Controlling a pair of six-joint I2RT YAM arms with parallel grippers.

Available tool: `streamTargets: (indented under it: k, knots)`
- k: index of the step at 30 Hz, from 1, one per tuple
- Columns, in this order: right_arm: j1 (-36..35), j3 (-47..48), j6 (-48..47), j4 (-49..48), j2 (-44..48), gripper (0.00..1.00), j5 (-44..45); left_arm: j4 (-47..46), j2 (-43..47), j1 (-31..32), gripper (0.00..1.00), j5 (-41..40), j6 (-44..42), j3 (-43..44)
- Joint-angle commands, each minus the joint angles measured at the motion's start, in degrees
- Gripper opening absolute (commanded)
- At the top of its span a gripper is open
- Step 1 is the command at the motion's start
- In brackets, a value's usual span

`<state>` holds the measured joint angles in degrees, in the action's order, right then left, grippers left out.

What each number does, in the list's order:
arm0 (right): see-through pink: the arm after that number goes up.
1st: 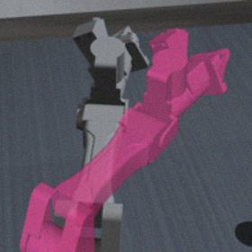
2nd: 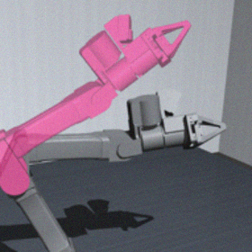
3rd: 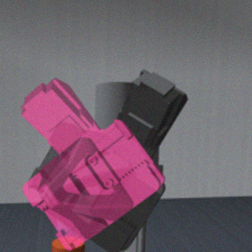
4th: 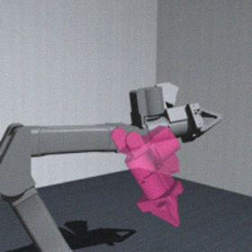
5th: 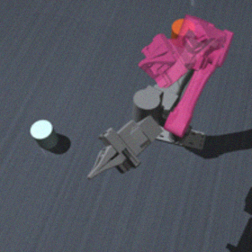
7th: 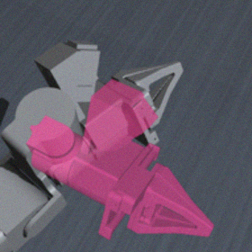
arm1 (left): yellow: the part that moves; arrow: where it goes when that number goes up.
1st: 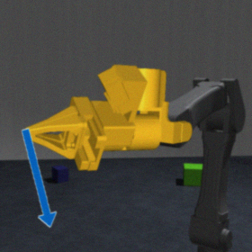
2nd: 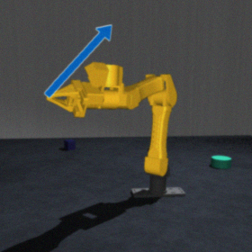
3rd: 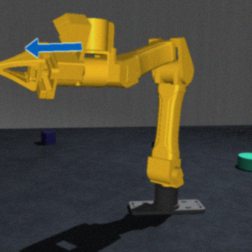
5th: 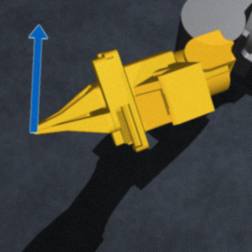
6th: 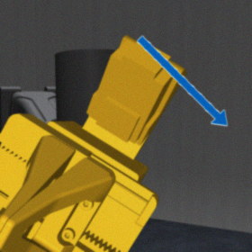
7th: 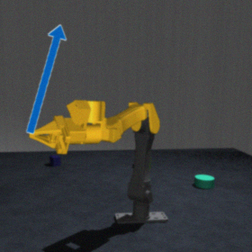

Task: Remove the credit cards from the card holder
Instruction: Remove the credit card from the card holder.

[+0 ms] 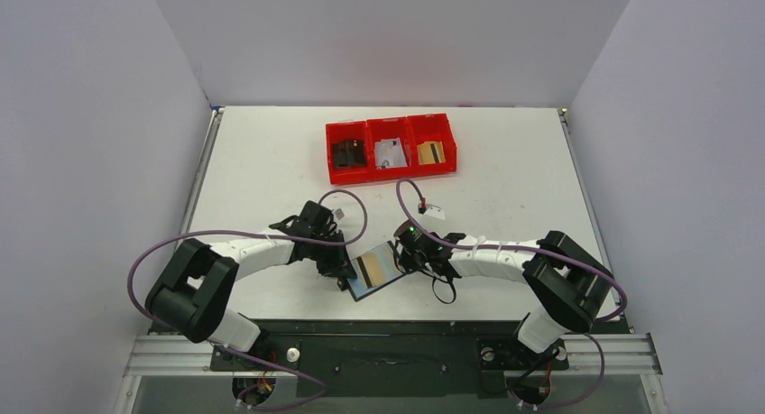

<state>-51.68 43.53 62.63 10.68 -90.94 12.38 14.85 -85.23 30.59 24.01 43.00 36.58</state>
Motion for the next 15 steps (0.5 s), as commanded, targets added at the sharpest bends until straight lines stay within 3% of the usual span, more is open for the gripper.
streamTargets:
  k: [1,12,14,15]
  knots:
    - [0.53,-2.43,-1.99,8.04,-2.3,0.0,1.52,2.68,2.85,-0.8,0.0,-1.14,-1.73,1.88]
    - [-0.09,-0.26,-3.81,10.18,2.6,0.0,3.0,-5.29,4.08,-1.23,0.0,4.9,0.44,-0.55]
    - [-0.8,1.3,-4.96,11.73,5.2,0.07,4.24,-6.06,4.01,-1.23,0.0,5.43,0.73,-0.53]
    - [-1.06,2.42,-5.28,12.68,5.79,0.17,5.24,-6.11,3.75,-1.23,0.0,5.43,0.76,-0.49]
